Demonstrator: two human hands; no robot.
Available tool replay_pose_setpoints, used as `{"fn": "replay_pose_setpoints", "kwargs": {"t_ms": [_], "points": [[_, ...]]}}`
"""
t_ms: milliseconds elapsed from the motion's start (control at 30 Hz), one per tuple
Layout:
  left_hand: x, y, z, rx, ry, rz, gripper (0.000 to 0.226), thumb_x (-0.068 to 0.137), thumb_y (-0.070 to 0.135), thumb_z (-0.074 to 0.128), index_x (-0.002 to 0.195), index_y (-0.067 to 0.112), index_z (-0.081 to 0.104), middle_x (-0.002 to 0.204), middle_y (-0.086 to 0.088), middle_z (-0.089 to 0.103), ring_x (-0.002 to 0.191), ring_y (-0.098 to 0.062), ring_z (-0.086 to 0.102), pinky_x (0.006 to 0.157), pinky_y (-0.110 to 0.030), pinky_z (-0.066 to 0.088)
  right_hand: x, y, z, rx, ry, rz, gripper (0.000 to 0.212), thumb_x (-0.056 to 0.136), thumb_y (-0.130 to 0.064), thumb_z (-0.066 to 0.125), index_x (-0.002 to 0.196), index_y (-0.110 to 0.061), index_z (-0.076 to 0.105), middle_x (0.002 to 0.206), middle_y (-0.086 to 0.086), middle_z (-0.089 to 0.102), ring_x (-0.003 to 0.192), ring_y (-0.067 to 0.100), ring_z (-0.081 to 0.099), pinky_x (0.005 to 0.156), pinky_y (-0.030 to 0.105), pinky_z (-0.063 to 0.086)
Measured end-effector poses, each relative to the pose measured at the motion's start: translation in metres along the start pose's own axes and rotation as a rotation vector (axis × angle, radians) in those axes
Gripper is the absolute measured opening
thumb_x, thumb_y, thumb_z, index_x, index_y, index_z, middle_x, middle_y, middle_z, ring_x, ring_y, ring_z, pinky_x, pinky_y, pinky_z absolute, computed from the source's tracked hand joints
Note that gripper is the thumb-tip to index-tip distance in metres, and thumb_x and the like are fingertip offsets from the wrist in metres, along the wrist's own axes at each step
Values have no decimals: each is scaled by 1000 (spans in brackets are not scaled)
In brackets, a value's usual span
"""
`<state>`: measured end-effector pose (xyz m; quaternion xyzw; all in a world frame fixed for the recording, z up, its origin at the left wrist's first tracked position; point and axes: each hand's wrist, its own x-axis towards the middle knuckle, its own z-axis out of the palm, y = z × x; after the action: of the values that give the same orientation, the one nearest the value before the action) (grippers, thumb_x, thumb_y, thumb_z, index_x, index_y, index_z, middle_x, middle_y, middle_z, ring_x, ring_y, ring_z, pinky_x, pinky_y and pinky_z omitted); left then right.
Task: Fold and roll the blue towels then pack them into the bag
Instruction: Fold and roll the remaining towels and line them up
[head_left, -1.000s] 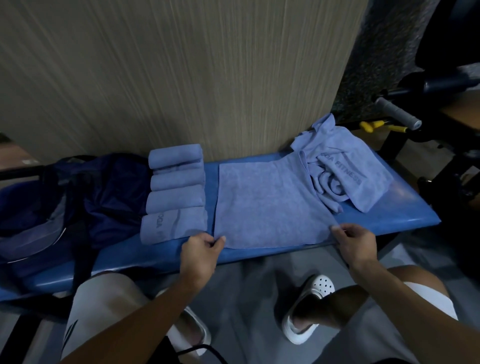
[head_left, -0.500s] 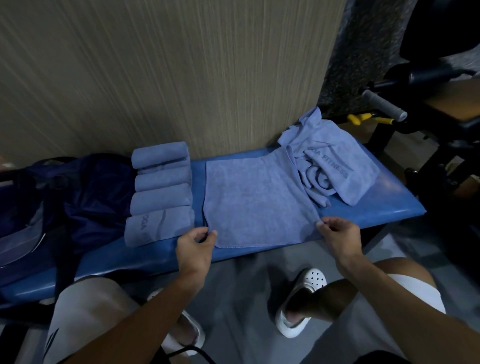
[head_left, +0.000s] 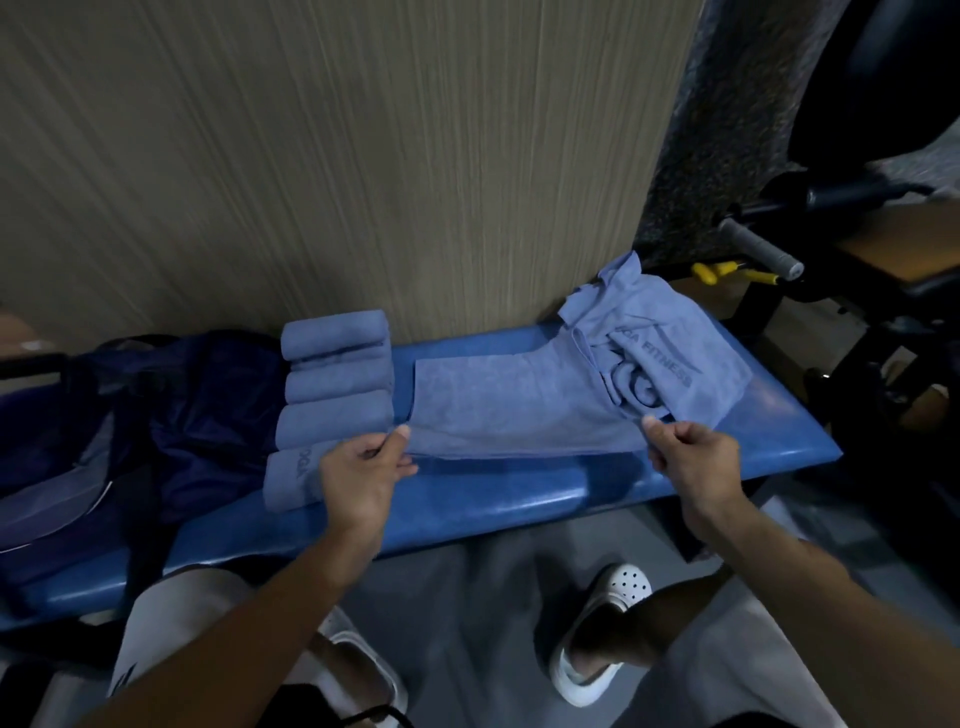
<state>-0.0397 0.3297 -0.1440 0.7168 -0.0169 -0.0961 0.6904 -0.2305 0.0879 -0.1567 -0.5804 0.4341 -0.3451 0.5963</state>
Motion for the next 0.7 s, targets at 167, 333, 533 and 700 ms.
{"fn": "replay_pose_setpoints", "kwargs": {"t_ms": [167, 333, 533, 700], "points": [[9, 42, -4, -115, 19, 29, 21, 87, 14, 72, 80, -4, 65, 68, -14, 65, 52, -11, 65, 55, -21, 56, 5, -48, 12, 112, 26, -57, 31, 90, -19, 69, 64, -5, 59, 47, -2, 50, 51, 12, 44, 52, 24, 44], [25, 77, -9, -208, 29, 35, 22, 85, 15, 75, 69, 4, 65, 61, -7, 65, 56, -15, 63, 59, -26, 56, 7, -87, 20, 209, -1, -54, 25, 89, -15, 69, 68, -5, 60, 55, 5, 52, 58, 17, 48, 62, 32, 46], [31, 107, -8, -253, 29, 66, 18, 83, 12, 76, 74, 1, 65, 70, -10, 67, 58, -14, 66, 59, -25, 57, 11, -117, 29, 252, 9, -85, 29, 90, -18, 69, 65, -7, 57, 52, 1, 52, 57, 17, 48, 65, 34, 47], [48, 131, 4, -269, 25, 51, 14, 84, 9, 75, 80, -1, 66, 72, -9, 66, 57, -13, 65, 59, -22, 56, 25, -144, 39, 292, -53, -116, 19, 92, -11, 64, 74, -5, 61, 68, 7, 56, 63, 13, 54, 65, 24, 50]]}}
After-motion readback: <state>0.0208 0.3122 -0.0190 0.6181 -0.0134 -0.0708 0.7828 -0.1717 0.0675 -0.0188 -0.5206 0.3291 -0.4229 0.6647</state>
